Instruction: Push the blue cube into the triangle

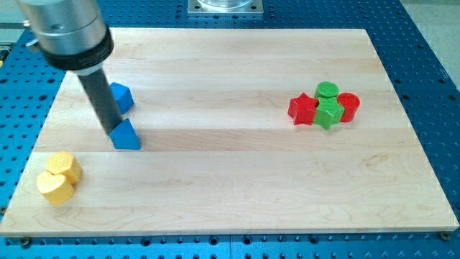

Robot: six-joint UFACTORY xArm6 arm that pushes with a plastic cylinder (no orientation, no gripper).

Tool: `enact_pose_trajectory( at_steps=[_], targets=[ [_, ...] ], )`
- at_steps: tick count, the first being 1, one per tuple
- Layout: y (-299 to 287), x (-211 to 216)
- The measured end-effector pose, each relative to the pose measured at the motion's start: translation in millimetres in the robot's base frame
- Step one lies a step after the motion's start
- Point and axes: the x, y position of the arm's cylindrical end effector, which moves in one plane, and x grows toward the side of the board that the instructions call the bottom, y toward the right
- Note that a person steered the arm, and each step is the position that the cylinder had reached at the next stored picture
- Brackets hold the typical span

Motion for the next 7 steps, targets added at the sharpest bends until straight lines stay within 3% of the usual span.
enact_pose_trajectory(
  at_steps=[1,4,5,6,7],
  targets=[
    [32.7,-15.5],
    [-28.1,69.4],
    [12.0,30.3],
    [50.4,-38.2],
    [22.8,-70.9]
  ],
)
